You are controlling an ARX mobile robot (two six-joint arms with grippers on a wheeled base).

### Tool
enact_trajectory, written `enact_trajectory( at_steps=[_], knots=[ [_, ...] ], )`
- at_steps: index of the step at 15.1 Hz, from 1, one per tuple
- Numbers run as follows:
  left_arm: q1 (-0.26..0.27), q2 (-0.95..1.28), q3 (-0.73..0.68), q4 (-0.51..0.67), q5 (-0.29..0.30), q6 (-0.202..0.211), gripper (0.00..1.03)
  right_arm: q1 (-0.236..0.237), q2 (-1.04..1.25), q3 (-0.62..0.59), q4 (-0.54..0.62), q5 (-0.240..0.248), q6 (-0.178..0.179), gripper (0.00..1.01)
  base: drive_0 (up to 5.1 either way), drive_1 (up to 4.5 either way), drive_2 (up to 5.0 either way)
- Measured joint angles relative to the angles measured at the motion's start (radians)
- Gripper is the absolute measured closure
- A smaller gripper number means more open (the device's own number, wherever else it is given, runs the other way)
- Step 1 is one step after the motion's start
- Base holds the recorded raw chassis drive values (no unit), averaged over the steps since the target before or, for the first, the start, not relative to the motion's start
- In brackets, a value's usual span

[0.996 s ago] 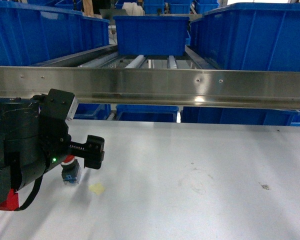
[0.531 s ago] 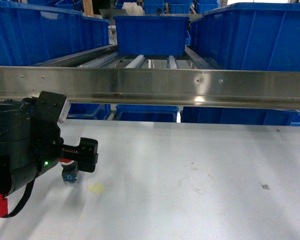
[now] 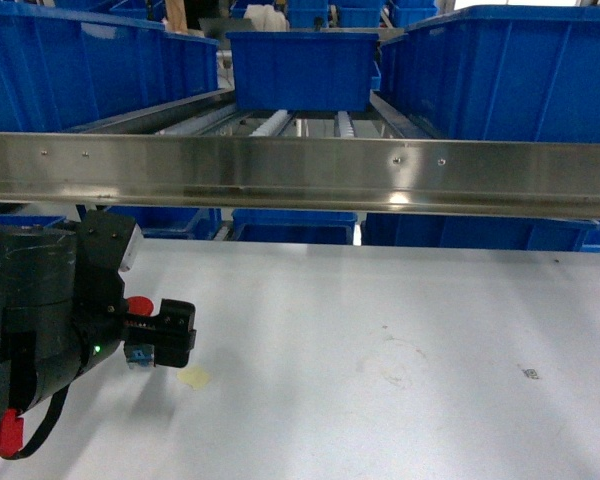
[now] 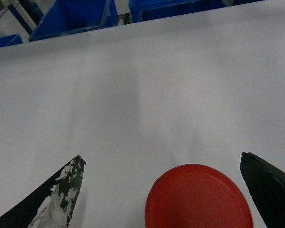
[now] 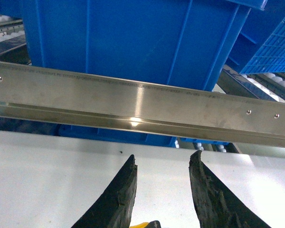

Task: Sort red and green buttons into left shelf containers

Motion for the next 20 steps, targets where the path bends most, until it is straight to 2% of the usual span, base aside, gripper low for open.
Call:
enact_trajectory(
  at_steps=[1,4,5,10,11,15,20],
  knots=[
    [-0.001,0.006,0.008,-0.053,-0.008,-0.003,0.05,0.0,0.0,0.0,0.0,0.0,0.0,0.71,0.0,0.0,0.0],
    [-0.001,0.009,0.008,-0.05,-0.008,-0.011,0.06,0.0,0.0,0.0,0.0,0.0,0.0,0.71,0.0,0.0,0.0],
    [-0.001,0.009,0.008,-0.05,-0.008,-0.013,0.12,0.0,0.0,0.0,0.0,0.0,0.0,0.71,0.0,0.0,0.0],
    [-0.001,0.009,0.008,-0.051,-0.007,-0.014,0.71,0.0,0.0,0.0,0.0,0.0,0.0,0.71,0.0,0.0,0.0],
    [-0.001,0.009,0.008,-0.05,-0.011,-0.014,0.78,0.0,0.0,0.0,0.0,0.0,0.0,0.71,0.0,0.0,0.0],
    [0.001,0.008,0.007,-0.04,-0.008,-0.013,0.78,0.0,0.0,0.0,0.0,0.0,0.0,0.71,0.0,0.0,0.0],
    [0.034,-0.233,-0.127,0.079,0.051,0.07,0.78,0.0,0.0,0.0,0.0,0.0,0.0,0.71,0.0,0.0,0.0]
  ],
)
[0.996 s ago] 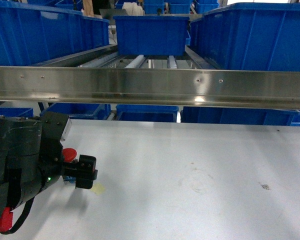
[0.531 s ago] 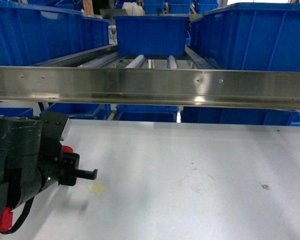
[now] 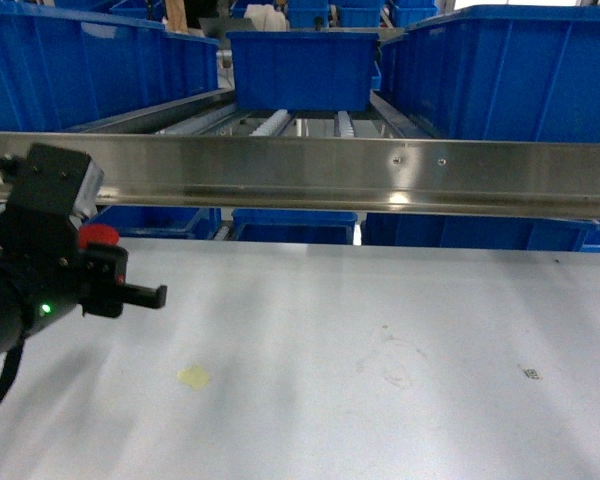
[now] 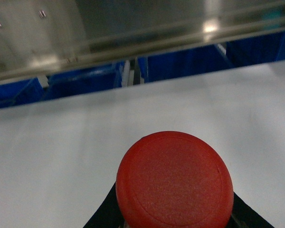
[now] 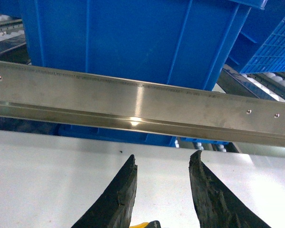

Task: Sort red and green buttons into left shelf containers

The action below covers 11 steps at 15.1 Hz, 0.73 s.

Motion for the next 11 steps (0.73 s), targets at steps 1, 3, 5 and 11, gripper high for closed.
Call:
enact_trajectory(
  at_steps=[1,3,5,11],
  knots=[
    [0.008,-0.039,-0.021,0.009,0.015,0.01,0.78,0.0,0.0,0.0,0.0,0.0,0.0,0.71,0.0,0.0,0.0],
    [0.04,-0.183,-0.108,0.01,0.065,0.043,0.78,0.0,0.0,0.0,0.0,0.0,0.0,0.71,0.0,0.0,0.0],
    [0.072,-0.441,-0.173,-0.01,0.114,0.067,0.78,0.0,0.0,0.0,0.0,0.0,0.0,0.71,0.0,0.0,0.0],
    [0.081,-0.494,-0.183,-0.009,0.108,0.094,0.78,0.0,0.0,0.0,0.0,0.0,0.0,0.71,0.0,0.0,0.0]
  ],
)
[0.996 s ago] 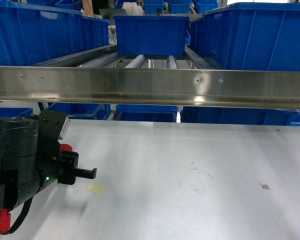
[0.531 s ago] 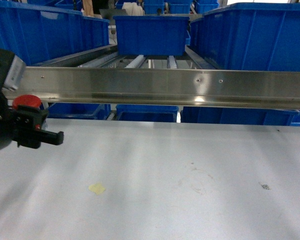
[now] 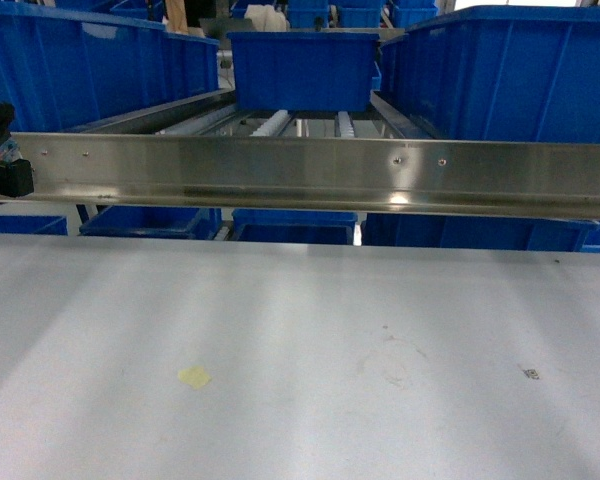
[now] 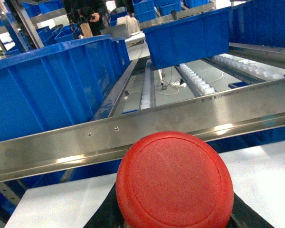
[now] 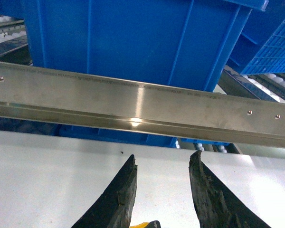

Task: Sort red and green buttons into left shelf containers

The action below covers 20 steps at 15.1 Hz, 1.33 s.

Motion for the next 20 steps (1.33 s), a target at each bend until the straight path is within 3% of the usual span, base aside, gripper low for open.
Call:
enact_trajectory(
  at_steps=[4,8,20],
  knots=[
    [0.0,0.005,0.0,-0.001,0.0,0.001,0.78,0.0,-0.001,-0.001,0.0,-0.001,0.0,0.71,0.1,-4.09,4.3],
    [-0.002,0.005,0.0,-0.001,0.001,0.001,0.78,-0.001,-0.001,-0.001,0.0,0.001,0.0,0.71,-3.6,-0.73,4.5],
    [0.0,0.003,-0.002,0.001,-0.002,0.001,0.78,-0.006,-0.003,-0.002,0.003,0.001,0.0,0.71,-4.9,2.29,2.7]
  ],
)
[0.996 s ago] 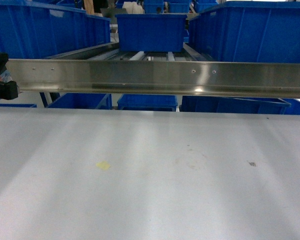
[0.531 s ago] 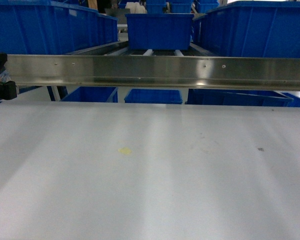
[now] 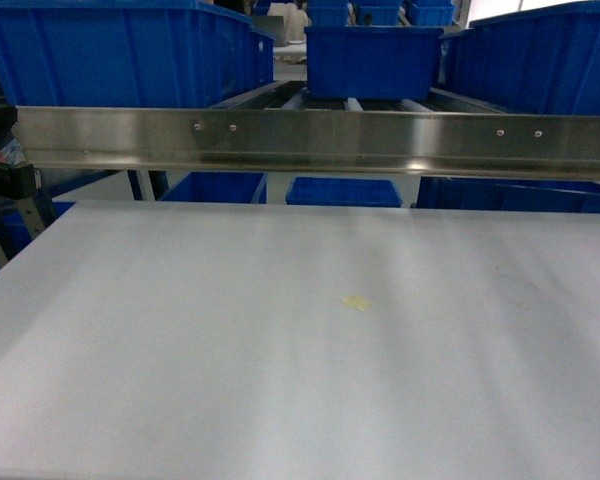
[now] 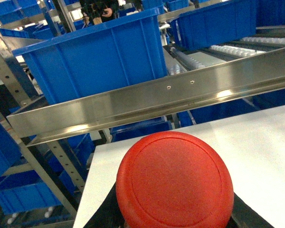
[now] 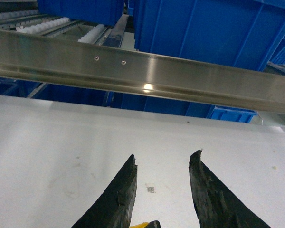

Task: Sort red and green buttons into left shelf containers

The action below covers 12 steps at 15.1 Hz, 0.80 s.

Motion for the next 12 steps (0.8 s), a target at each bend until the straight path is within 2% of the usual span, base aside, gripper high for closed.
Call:
enact_trajectory(
  at_steps=[12],
  knots=[
    [0.001,0.0,0.0,-0.002,0.0,0.0,0.79,0.0,0.0,-0.001,-0.003,0.0,0.0,0.71,-5.0,2.43,2.4]
  ],
)
